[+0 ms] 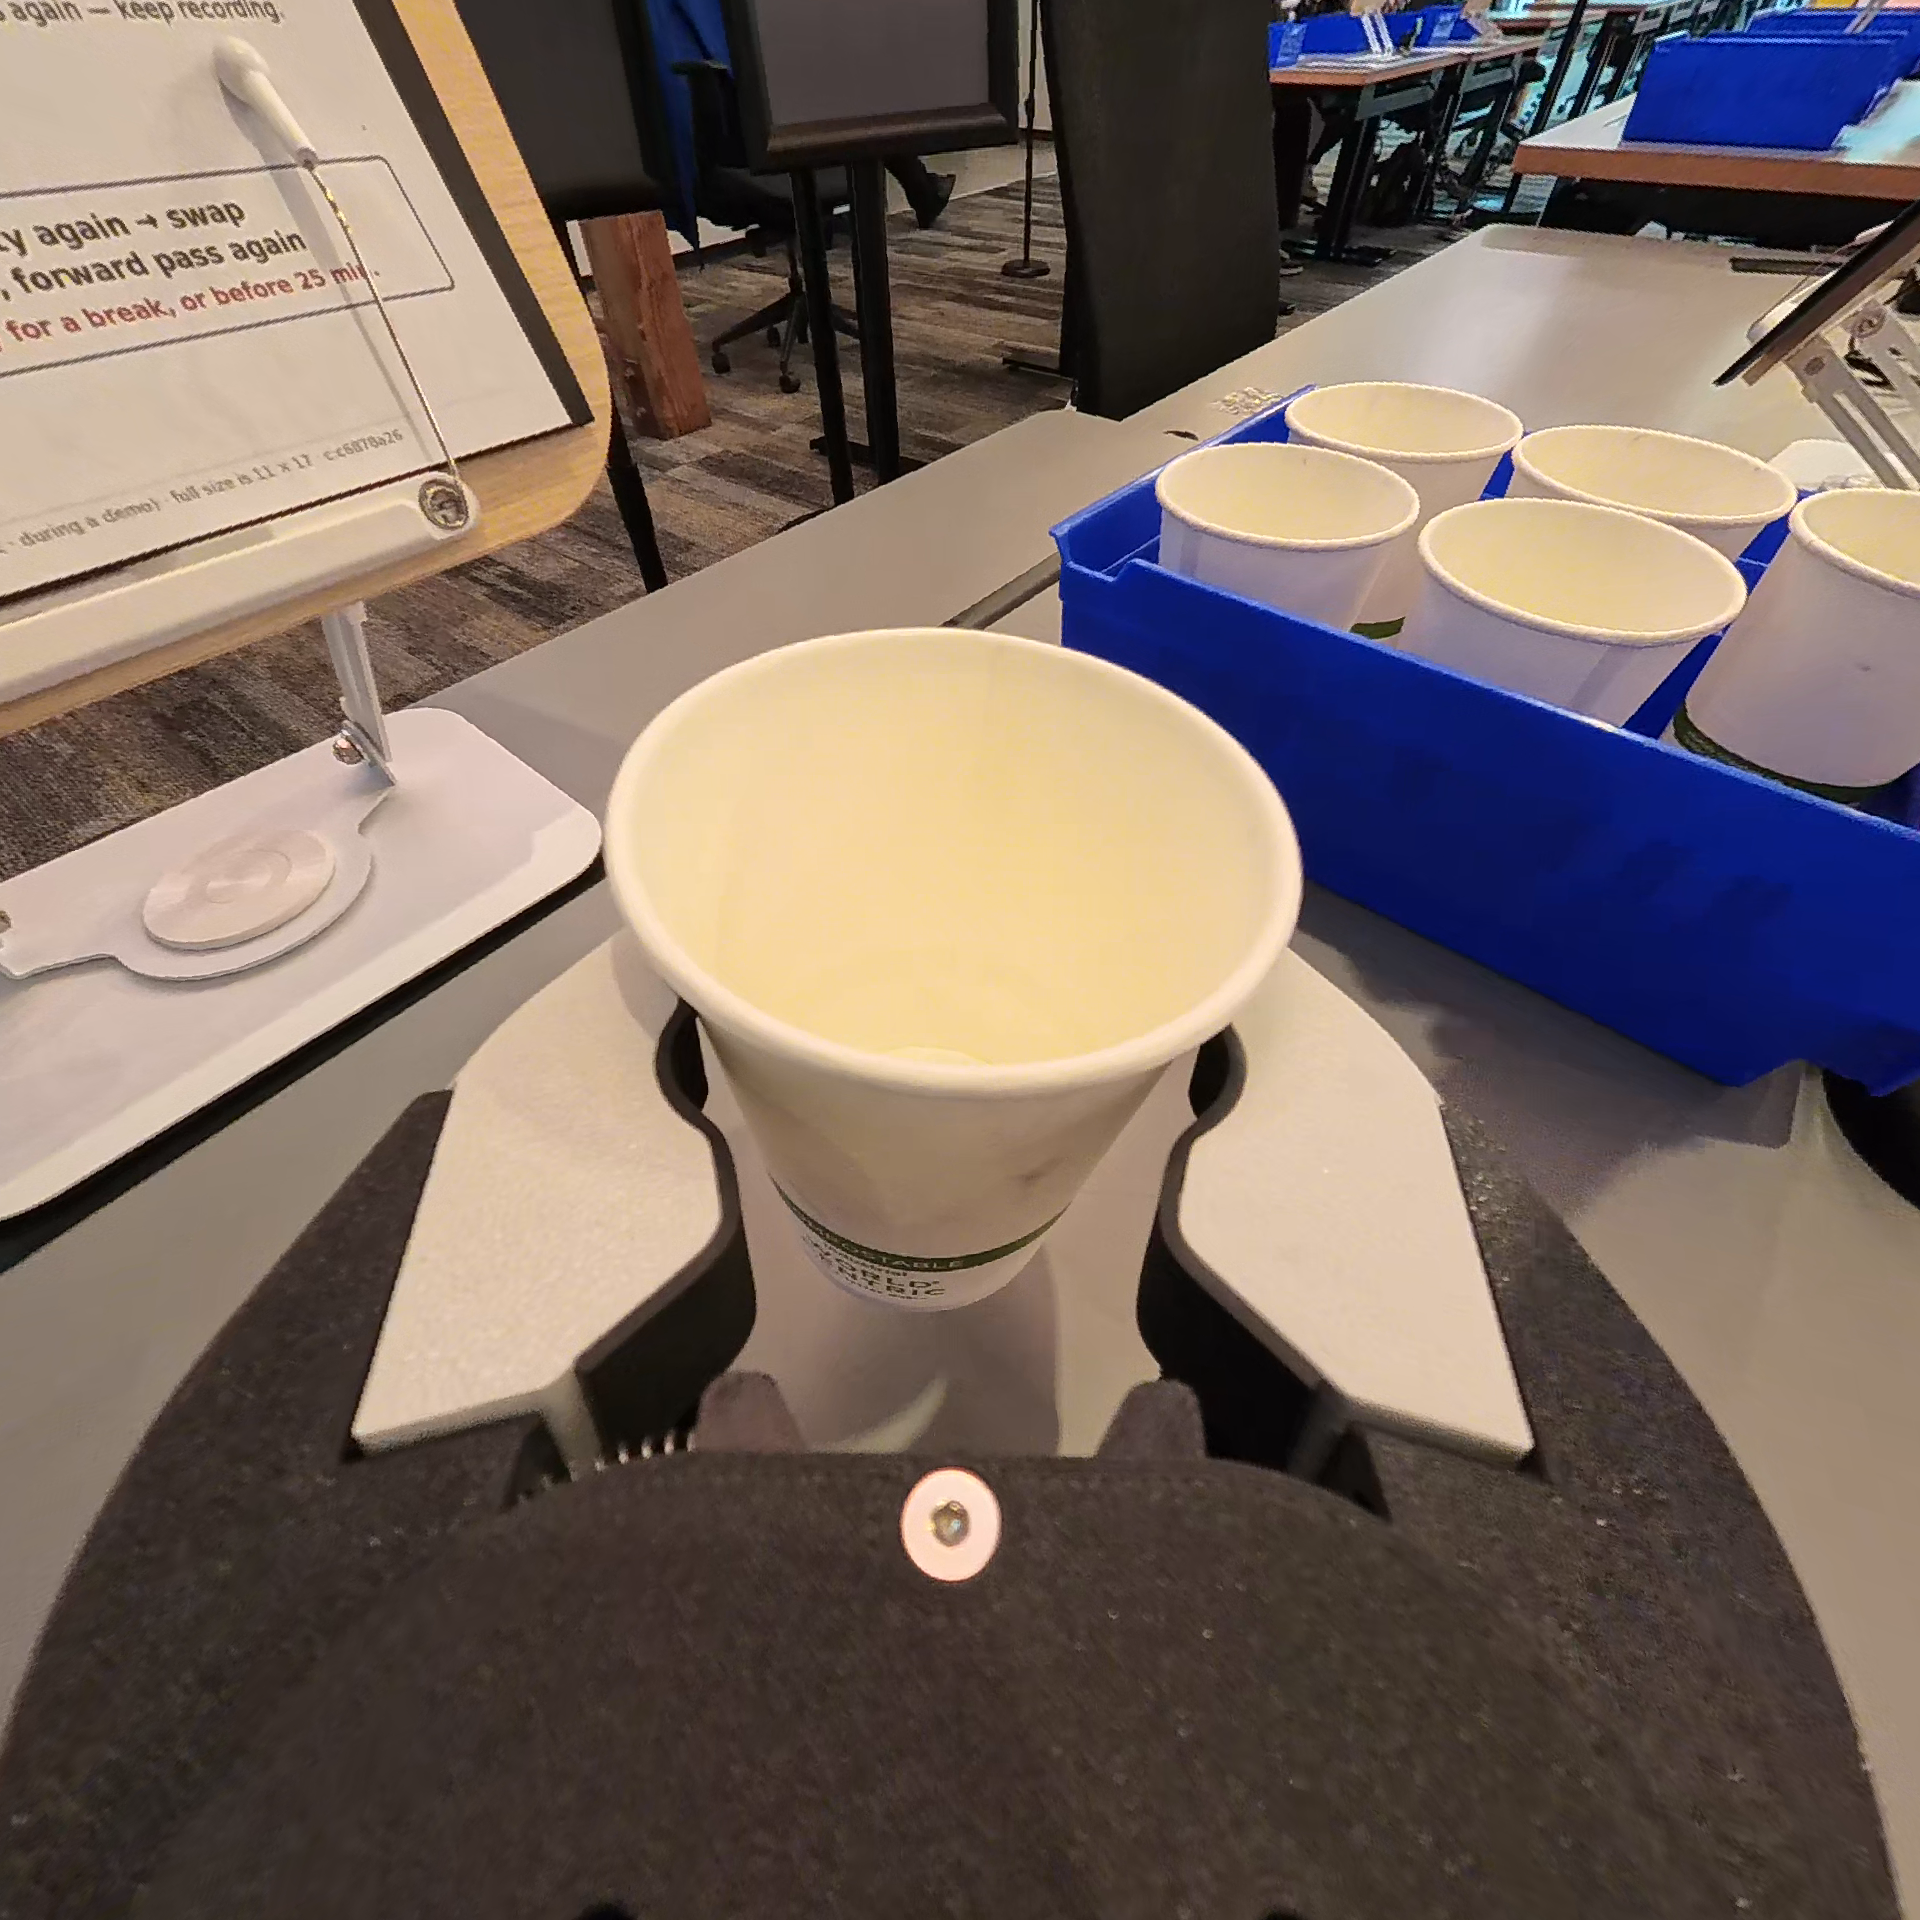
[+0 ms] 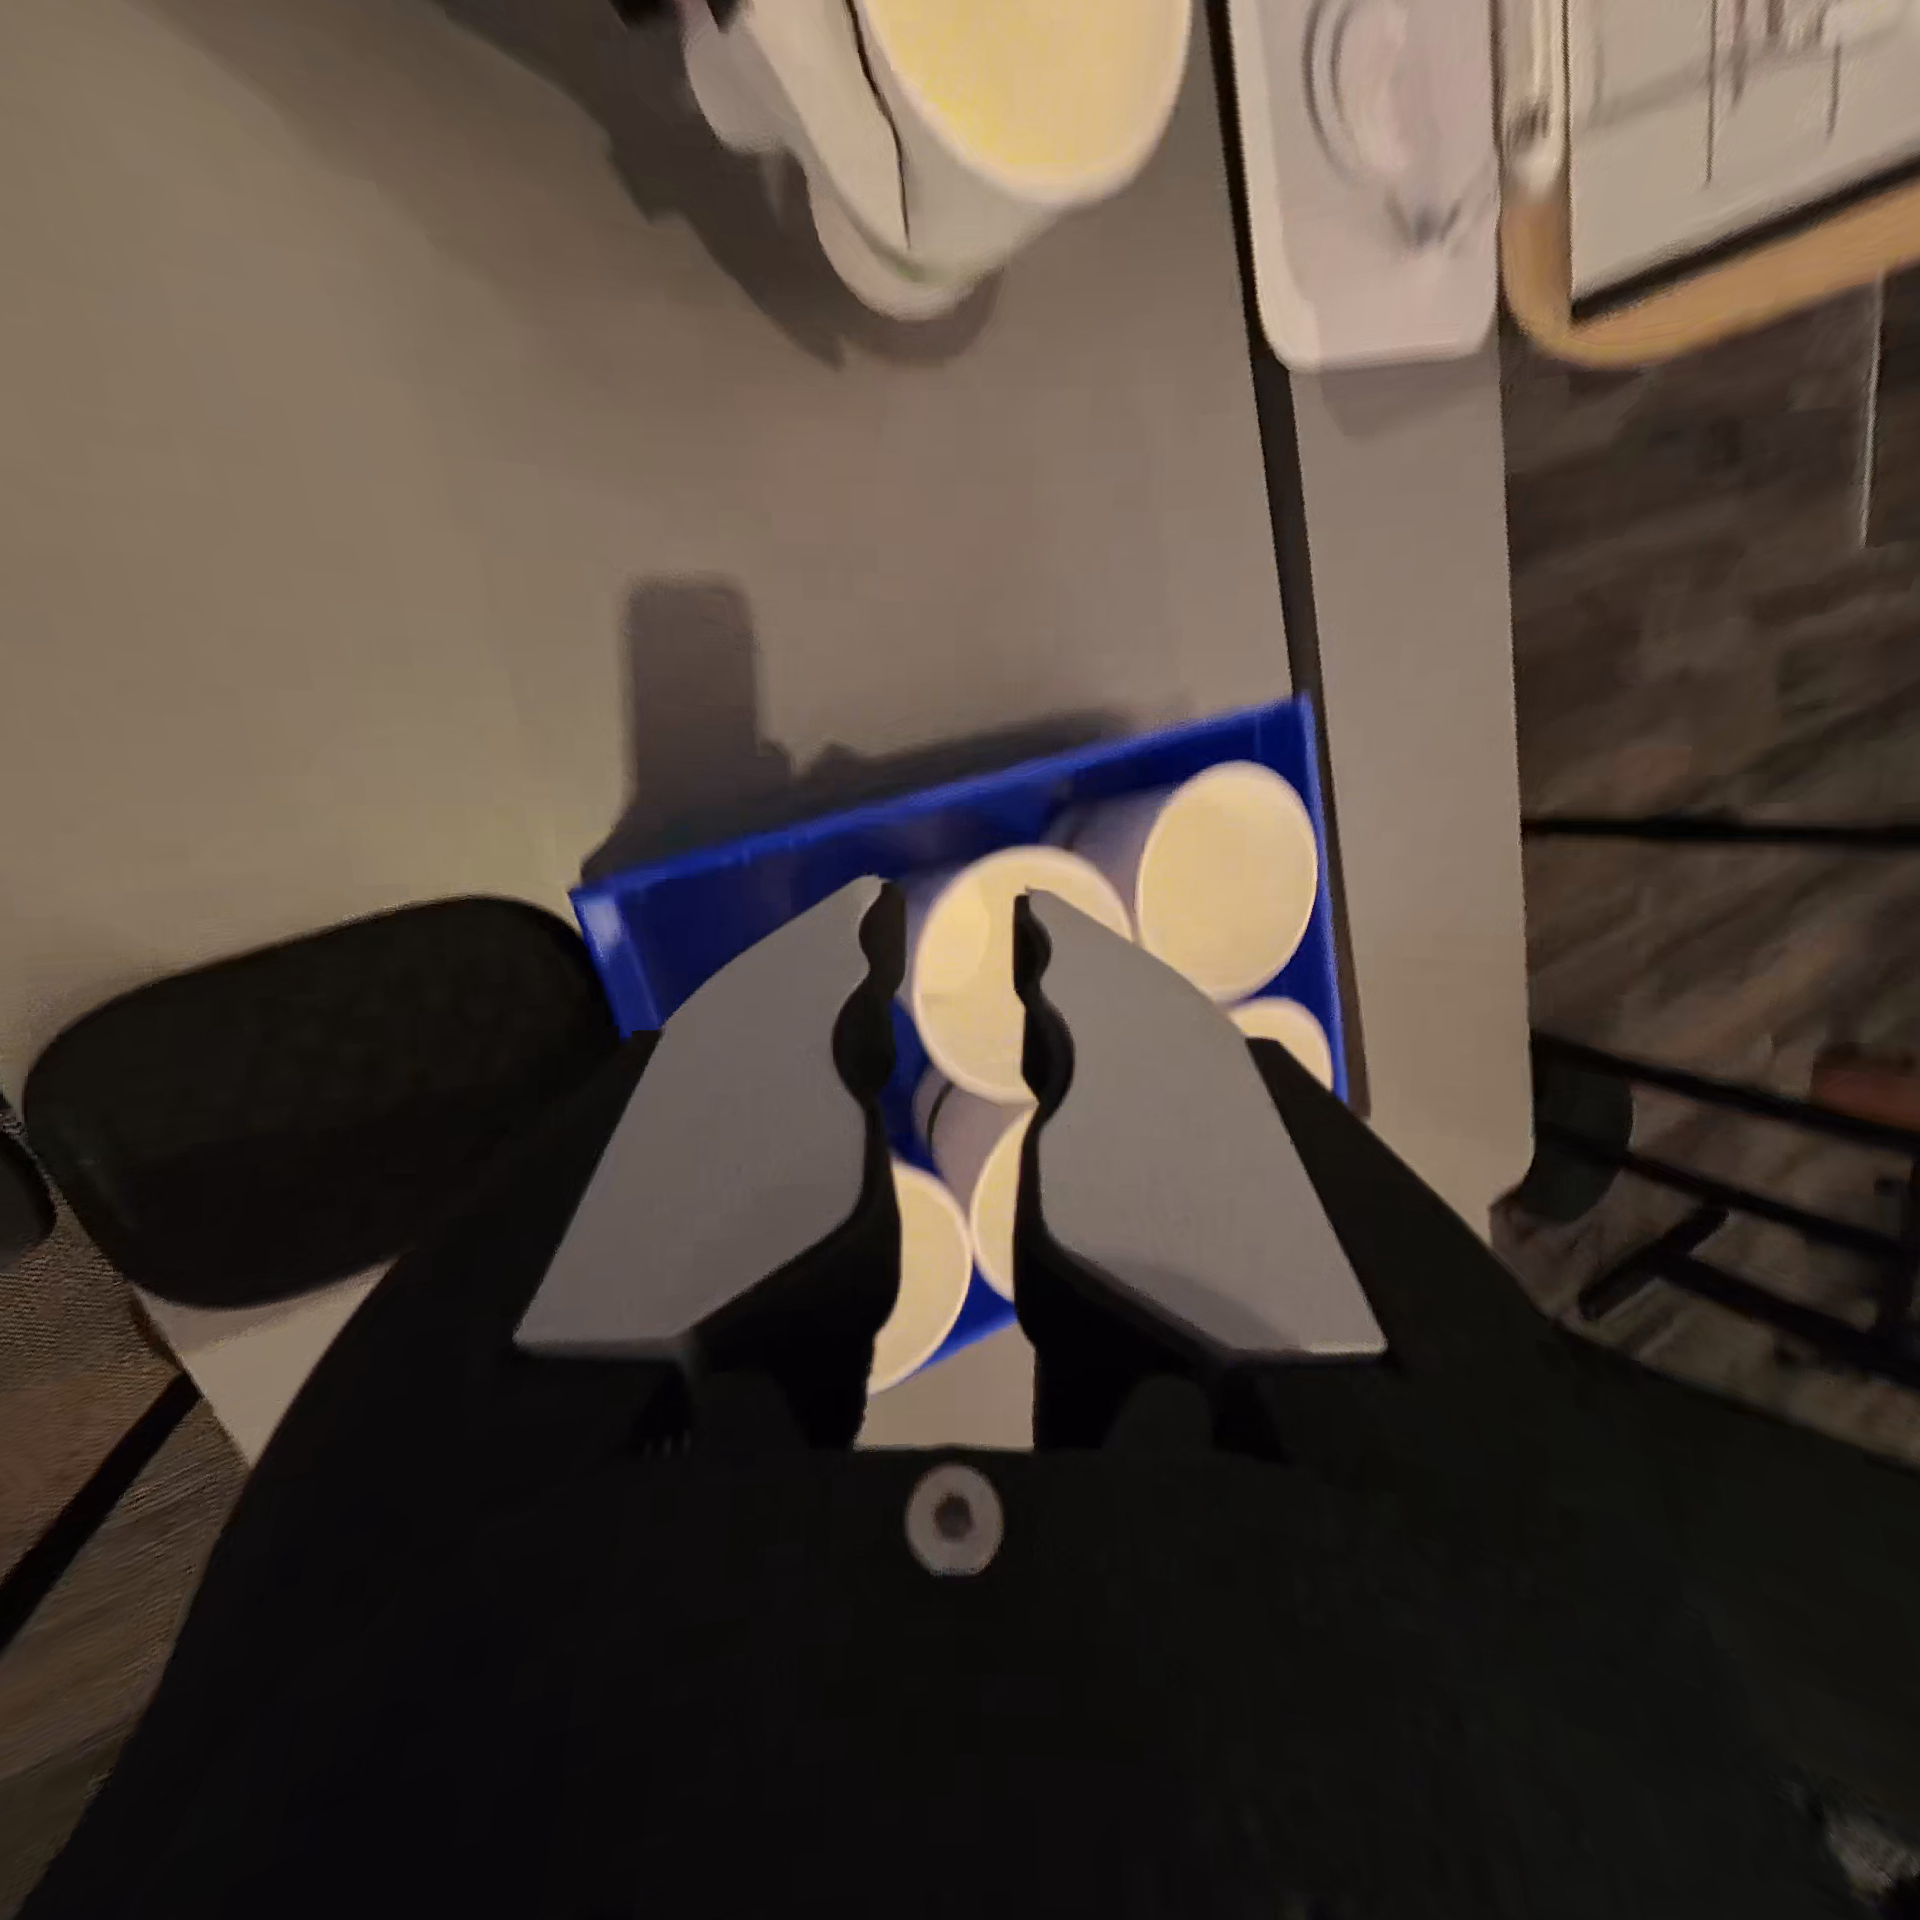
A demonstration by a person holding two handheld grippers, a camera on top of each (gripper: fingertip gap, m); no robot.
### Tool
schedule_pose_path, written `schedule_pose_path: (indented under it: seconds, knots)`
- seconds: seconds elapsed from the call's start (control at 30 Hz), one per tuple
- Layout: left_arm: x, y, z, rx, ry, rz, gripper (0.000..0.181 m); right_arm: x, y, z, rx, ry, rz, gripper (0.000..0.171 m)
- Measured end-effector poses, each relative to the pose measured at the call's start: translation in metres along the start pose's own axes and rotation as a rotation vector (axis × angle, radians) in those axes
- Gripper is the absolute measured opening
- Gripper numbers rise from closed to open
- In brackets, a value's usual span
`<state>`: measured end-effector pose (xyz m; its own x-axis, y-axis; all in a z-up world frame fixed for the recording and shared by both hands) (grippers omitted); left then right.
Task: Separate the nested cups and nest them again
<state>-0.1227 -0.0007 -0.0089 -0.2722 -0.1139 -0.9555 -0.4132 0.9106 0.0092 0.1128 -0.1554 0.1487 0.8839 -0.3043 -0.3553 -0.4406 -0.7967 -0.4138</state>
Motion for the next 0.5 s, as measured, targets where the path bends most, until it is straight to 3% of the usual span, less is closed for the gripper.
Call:
schedule_pose_path:
  seconds: [0.27, 0.5]
  knots:
    - [-0.003, -0.001, -0.003, 0.005, -0.016, -0.003, 0.093, -0.110, 0.004, 0.060, -0.141, -0.104, -0.209, 0.018]
    - [-0.005, -0.002, -0.004, 0.013, -0.022, -0.001, 0.093, -0.135, 0.002, 0.110, -0.192, -0.060, -0.268, 0.017]
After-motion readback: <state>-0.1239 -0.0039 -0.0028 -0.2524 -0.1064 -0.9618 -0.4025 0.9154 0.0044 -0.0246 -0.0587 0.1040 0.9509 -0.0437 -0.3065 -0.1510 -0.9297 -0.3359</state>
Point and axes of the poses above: each gripper's, where its closed fingertips meet, z out along the fingers, x out of its underside, y = z × x across the jaws, the point moved 9 cm from there along -z, back along the fingers, and after that the axes turned 2 degrees about x, right-handed, at the moved point
